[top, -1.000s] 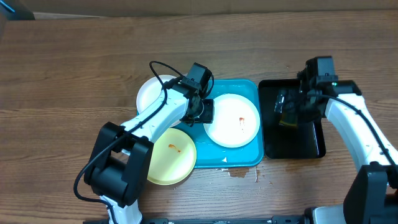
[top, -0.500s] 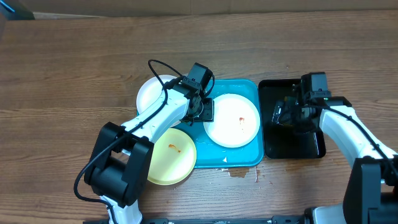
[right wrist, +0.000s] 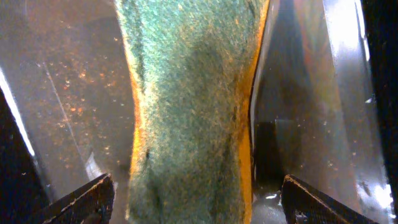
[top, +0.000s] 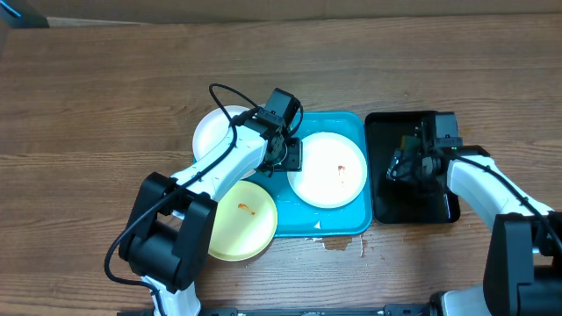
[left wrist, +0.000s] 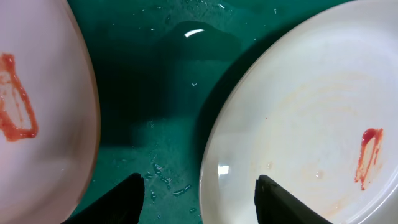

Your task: Clean dirty plates on tray and stack at the side

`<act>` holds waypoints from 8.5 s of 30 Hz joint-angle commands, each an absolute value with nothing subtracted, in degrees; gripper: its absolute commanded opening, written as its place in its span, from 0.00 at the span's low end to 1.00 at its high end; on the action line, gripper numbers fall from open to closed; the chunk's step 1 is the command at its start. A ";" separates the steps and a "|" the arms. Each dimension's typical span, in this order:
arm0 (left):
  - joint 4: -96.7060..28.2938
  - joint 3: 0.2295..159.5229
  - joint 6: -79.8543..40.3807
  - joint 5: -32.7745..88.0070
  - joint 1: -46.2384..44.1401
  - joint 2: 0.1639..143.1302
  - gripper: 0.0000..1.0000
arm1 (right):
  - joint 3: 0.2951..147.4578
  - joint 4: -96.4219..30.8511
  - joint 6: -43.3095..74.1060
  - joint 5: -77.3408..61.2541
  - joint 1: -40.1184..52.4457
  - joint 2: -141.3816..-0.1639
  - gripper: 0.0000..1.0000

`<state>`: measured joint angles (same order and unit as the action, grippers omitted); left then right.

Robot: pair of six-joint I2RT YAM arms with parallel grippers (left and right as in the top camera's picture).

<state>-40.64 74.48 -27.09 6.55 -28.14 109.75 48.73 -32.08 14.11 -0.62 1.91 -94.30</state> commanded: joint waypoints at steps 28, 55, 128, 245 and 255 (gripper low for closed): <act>-36.07 70.19 -28.36 4.49 -28.53 110.28 0.68 | 52.10 -33.54 13.06 -0.01 1.85 -94.41 1.00; -35.70 70.11 -29.89 4.49 -28.56 110.37 0.77 | 49.76 -27.24 12.99 2.52 1.85 -97.67 0.15; -35.27 69.58 -29.21 6.81 -28.25 112.09 0.10 | 61.01 -48.69 8.86 -4.58 1.80 -96.03 0.60; -37.41 70.00 -38.02 5.19 -25.41 112.07 0.04 | 80.12 -56.18 19.05 -1.45 15.20 -92.05 0.04; -37.32 70.00 -39.16 3.81 -25.41 112.07 0.04 | 79.92 -53.98 21.52 13.30 26.15 -97.84 0.04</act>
